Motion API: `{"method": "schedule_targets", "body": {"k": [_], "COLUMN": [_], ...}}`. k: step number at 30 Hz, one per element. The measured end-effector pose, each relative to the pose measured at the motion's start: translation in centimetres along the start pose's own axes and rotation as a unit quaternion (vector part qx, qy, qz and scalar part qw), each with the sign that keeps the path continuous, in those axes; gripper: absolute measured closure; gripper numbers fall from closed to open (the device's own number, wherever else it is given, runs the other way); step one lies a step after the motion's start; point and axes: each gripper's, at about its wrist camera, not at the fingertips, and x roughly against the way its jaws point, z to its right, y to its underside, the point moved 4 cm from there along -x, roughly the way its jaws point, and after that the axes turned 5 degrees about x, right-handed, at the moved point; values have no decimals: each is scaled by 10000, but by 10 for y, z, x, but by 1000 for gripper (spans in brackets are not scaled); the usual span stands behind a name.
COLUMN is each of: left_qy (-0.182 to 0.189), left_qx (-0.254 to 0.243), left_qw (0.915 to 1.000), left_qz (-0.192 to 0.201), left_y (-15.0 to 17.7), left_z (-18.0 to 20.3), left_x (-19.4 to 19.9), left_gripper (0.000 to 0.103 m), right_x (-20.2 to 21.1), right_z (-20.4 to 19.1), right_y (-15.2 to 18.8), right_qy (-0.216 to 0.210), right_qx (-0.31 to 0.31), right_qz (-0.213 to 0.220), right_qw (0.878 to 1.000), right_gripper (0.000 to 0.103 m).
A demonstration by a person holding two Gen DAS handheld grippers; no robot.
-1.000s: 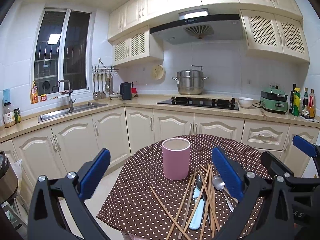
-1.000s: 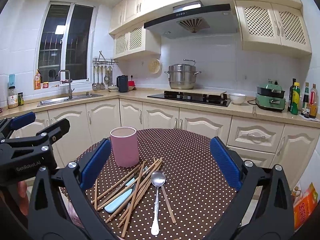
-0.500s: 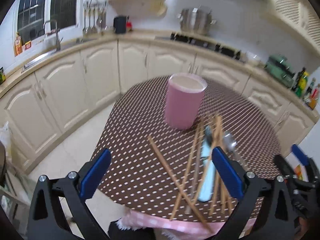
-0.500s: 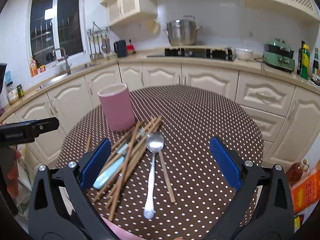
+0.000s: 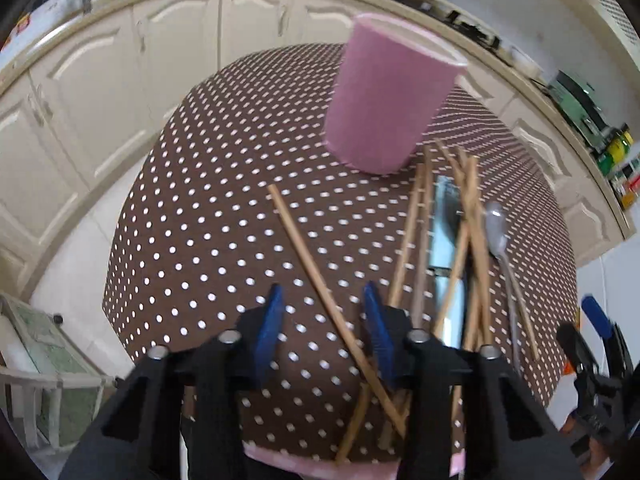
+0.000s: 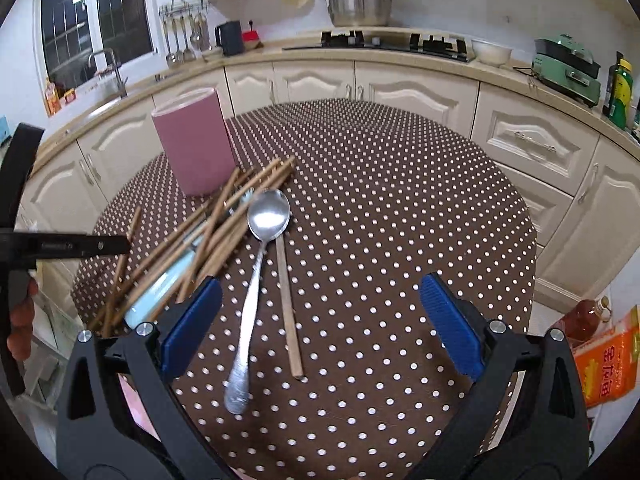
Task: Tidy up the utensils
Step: 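Lower the right tool to the metal spoon while the left tool lowers to a chopstick, then close the right tool on the spoon while the left tool grips a chopstick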
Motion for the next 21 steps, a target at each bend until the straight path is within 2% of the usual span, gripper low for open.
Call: {"method": "schedule_targets", "body": {"k": [4,6,11,13,16,18,21], "left_qy": [76,171,306,354,432,474,529], "left_qx": [139,221,305,307,304,267,215], "left_qw": [9999,9996,9991,9988,9983,9980,9972], "left_qz": [-26,-26,51,117,243,334,478], "left_y": [-5,-7,-8,-9,-8,-7,-8], "left_z": [-7,-10,-15,-15,-17,-14,-12], "left_x": [-6,-6,-3,0,13,20,34], "left_gripper": [92,97,98,98,98,98,98], "right_x": [-7,-13,-29,-33,-39,-47,-59], "right_z": [3,3,-1,-6,-18,-24,-28], "right_y": [0,-3,-15,-23,-31,-34,-38], "right_qy": [-75,-148,-422,-552,-797,-873,-1031], "right_qx": [76,125,318,426,605,679,678], "right_qz": [-158,-255,-646,-740,-947,-1168,-1471], "right_qw": [9998,9995,9965,9948,9905,9870,9814], "right_gripper": [6,6,7,11,31,56,66]}}
